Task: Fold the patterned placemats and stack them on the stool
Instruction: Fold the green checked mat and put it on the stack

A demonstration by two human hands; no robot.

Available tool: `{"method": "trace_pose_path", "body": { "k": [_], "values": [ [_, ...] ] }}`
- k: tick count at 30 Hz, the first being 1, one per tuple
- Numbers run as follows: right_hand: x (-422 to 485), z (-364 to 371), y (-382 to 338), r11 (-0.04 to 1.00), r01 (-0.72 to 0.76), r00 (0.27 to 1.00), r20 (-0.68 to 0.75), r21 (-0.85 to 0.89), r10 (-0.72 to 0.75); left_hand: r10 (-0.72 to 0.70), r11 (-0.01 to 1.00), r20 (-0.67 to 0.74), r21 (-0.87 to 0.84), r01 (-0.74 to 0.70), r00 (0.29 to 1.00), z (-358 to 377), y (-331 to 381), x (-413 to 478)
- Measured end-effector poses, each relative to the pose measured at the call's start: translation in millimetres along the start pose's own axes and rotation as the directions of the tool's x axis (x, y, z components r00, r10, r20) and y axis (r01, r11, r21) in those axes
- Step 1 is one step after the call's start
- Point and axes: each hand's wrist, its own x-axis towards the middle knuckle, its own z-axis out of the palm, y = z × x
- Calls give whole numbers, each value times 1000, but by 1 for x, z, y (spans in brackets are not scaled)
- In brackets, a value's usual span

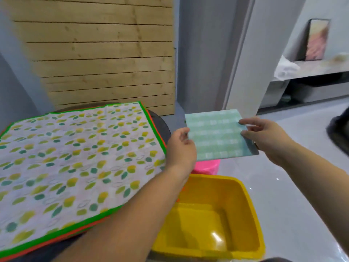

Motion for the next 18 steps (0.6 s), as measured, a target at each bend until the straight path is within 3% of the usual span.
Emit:
{"method": "trace_pose_path", "body": {
  "k": [3, 8, 13, 18],
  "values": [
    [7, -21, 45, 997, -78, 996, -34, 7, 78, -34, 998, -21, 47, 34, 999, 47, -30, -17],
    [27, -23, 117, 984, -179, 982, -61, 23, 180, -182, 982, 75, -33, 185, 980, 97, -100, -28],
    [62, 17, 160, 973, -231, 973, -23, -17, 230, -241, 967, 37, -80, 243, 970, 101, -159, 1],
    [108, 68, 178, 983, -176, 984, 15, -47, 177, -218, 975, 29, 47, 216, 976, 91, -193, 57]
  ]
}}
